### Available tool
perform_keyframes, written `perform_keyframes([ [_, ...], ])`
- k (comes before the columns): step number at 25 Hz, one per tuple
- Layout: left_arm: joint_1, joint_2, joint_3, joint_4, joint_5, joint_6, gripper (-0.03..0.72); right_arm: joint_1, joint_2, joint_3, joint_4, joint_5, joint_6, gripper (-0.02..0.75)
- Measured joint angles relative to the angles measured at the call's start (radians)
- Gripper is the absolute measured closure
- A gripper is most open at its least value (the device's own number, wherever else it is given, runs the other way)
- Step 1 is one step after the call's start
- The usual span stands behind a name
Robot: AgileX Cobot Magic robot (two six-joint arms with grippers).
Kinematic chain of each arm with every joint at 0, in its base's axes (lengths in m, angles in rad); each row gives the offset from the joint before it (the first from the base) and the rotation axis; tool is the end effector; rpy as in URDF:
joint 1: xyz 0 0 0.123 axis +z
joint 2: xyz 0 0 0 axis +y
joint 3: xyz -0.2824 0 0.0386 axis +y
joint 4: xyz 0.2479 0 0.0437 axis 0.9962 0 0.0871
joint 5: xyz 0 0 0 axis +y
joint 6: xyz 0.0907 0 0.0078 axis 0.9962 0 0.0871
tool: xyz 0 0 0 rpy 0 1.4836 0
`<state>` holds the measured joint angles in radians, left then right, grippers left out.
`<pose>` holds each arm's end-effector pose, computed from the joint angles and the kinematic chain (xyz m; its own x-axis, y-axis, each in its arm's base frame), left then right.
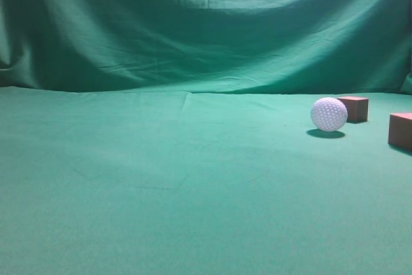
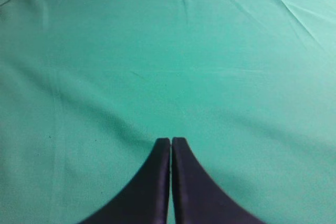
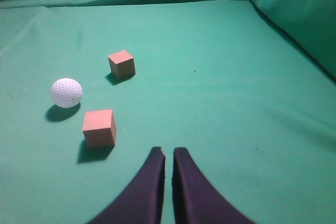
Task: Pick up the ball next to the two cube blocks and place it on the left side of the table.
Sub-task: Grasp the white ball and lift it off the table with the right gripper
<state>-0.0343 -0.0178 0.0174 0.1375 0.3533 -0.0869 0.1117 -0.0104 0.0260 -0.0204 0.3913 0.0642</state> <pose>0.0527 0.0025 0.1766 -0.2597 0.0511 -0.9643 -0.0006 0.9986 0.0530 0.0519 0.0051 0.1698 -0.3167 0.0101 -0.9485 -0.0899 0.9951 0.0406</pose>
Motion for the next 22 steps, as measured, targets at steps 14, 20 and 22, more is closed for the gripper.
perform_keyframes([
  [14,0.0,0.0,0.0,0.0,0.0,0.0,0.688,0.0,0.0,0.0,0.0,0.0,0.0,0.692],
  [20,0.0,0.0,0.0,0.0,0.0,0.0,0.688,0.0,0.0,0.0,0.0,0.0,0.0,0.692],
  [22,0.0,0.0,0.0,0.0,0.0,0.0,0.688,0.0,0.0,0.0,-0.002,0.0,-0.009,0.738],
])
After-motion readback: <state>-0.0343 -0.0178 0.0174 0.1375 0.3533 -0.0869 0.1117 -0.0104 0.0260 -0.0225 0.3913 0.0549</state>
